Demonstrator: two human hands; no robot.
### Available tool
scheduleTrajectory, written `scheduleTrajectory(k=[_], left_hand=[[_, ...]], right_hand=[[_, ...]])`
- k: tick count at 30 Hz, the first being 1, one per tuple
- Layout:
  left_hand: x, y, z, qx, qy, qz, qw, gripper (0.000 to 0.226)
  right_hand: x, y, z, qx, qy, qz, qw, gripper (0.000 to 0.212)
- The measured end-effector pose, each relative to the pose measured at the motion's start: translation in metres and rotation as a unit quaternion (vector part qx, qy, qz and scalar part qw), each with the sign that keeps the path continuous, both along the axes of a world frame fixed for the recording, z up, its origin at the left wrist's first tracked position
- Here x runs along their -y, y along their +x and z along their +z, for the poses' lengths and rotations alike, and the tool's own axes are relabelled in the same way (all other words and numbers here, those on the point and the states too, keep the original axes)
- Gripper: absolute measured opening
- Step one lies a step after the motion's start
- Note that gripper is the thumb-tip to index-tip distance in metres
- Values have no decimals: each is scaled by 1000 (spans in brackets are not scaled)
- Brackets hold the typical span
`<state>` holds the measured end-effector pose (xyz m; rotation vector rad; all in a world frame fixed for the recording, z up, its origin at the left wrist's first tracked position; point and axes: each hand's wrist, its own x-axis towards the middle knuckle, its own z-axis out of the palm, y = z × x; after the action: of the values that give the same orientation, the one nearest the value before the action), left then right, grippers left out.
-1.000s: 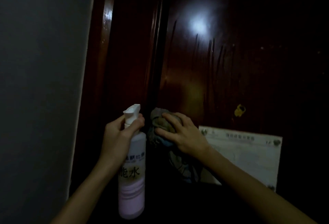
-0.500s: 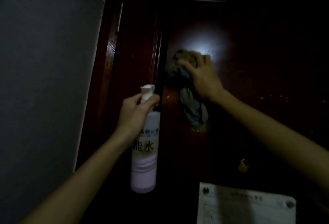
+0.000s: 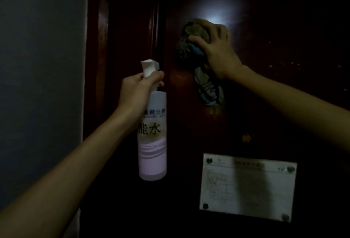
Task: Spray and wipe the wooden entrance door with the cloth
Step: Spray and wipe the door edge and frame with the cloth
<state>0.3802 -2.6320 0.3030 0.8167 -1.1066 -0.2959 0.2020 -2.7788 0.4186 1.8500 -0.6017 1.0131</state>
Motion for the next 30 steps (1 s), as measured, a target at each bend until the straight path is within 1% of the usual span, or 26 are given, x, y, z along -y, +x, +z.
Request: scheduleTrajectory(k=[5, 10, 13, 16, 21, 25, 27, 30], left_hand=[[12, -9, -23, 7, -4, 5, 1000, 17], [33, -32, -63, 6, 18, -12, 1000, 14], [40, -41, -77, -1, 23, -22, 999, 13], [43, -46, -80, 2, 23, -25, 999, 14], [40, -49, -81, 12, 16, -25, 999, 18], [44, -48, -75, 30, 22, -33, 999, 18], [49, -47, -66, 42, 17, -41, 998, 18], [56, -49, -44, 65, 10, -54, 996, 16]], right_hand=[[17, -22, -71, -54, -33, 0, 998, 70], [24, -40, -141, -75, -39, 6, 996, 73], [25, -51, -165, -110, -41, 10, 993, 82], [25, -62, -180, -141, -38, 19, 989, 88], [27, -80, -201, -191, -21, 18, 981, 89], [26, -84, -208, -188, -15, 20, 982, 87], [29, -85, -203, -201, -22, 26, 979, 82], [35, -90, -186, -235, -47, 25, 971, 61]])
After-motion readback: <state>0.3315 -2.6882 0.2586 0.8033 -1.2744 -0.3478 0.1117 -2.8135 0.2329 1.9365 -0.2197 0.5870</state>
